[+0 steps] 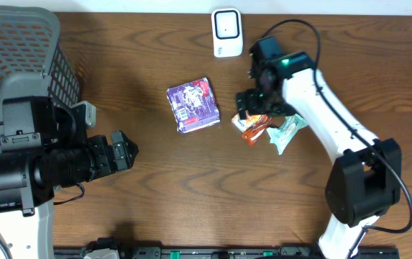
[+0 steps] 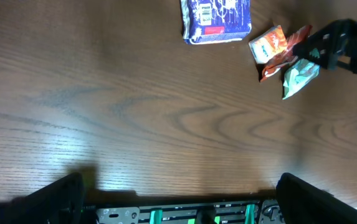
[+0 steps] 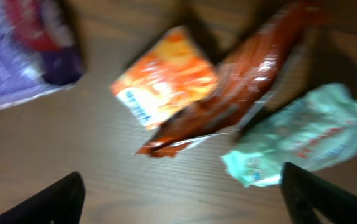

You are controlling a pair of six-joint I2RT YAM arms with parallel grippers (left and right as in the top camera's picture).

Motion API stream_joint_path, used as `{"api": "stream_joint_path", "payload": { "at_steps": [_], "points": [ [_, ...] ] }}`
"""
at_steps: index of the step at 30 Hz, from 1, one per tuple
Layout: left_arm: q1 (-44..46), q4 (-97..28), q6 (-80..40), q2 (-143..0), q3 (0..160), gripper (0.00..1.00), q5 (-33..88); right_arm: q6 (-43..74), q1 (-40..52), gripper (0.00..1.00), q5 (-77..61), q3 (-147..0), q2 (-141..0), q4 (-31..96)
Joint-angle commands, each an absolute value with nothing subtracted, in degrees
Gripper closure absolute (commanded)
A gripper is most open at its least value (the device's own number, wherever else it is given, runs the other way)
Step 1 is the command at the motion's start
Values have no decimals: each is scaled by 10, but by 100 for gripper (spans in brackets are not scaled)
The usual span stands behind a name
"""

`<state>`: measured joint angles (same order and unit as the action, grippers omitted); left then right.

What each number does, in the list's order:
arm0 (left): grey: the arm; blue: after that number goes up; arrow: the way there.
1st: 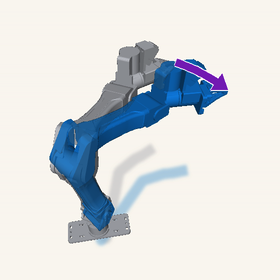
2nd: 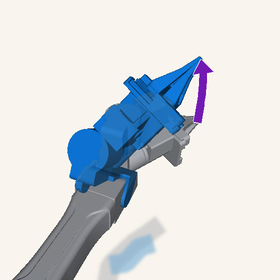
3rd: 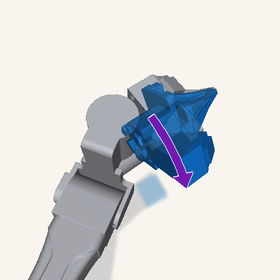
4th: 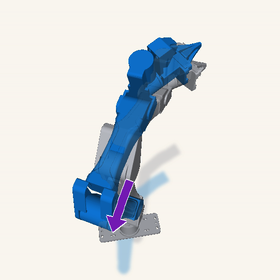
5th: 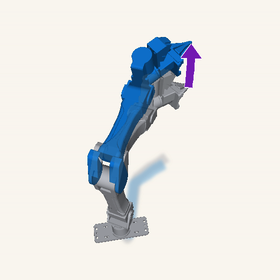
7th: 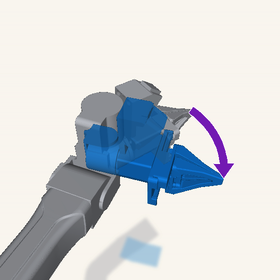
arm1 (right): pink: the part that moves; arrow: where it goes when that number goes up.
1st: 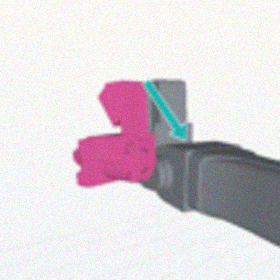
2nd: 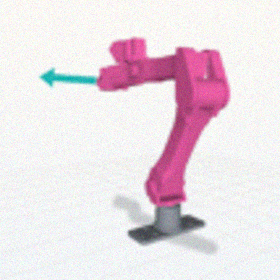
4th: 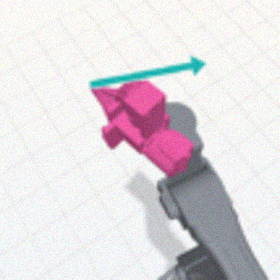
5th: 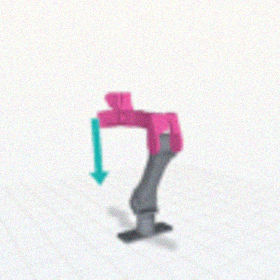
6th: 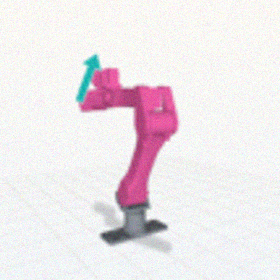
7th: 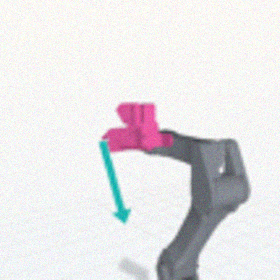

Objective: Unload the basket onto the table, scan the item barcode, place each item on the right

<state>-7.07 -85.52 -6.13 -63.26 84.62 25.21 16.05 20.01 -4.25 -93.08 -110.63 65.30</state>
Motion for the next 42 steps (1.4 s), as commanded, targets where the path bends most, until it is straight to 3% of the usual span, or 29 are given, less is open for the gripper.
{"api": "stream_joint_path", "payload": {
  "at_steps": [1, 8, 15, 21, 34, 42],
  "points": [
    [-73, -857, -58, -633, 845, 2, 255, 175, 167, 16, -58, -928, -1110, 652],
    [-73, -857, -58, -633, 845, 2, 255, 175, 155, 12, -59, -927, -1110, 649],
    [-73, -857, -58, -633, 845, 2, 255, 237, 155, 21, -1, -897, -1110, 607],
    [-73, -857, -58, -633, 845, 2, 255, 246, 155, 28, -34, -843, -1110, 521],
    [-73, -857, -58, -633, 845, 2, 255, 268, 159, 28, -36, -752, -1110, 393],
    [-73, -857, -58, -633, 845, 2, 255, 227, 164, 29, -139, -733, -1110, 308]
  ]
}}
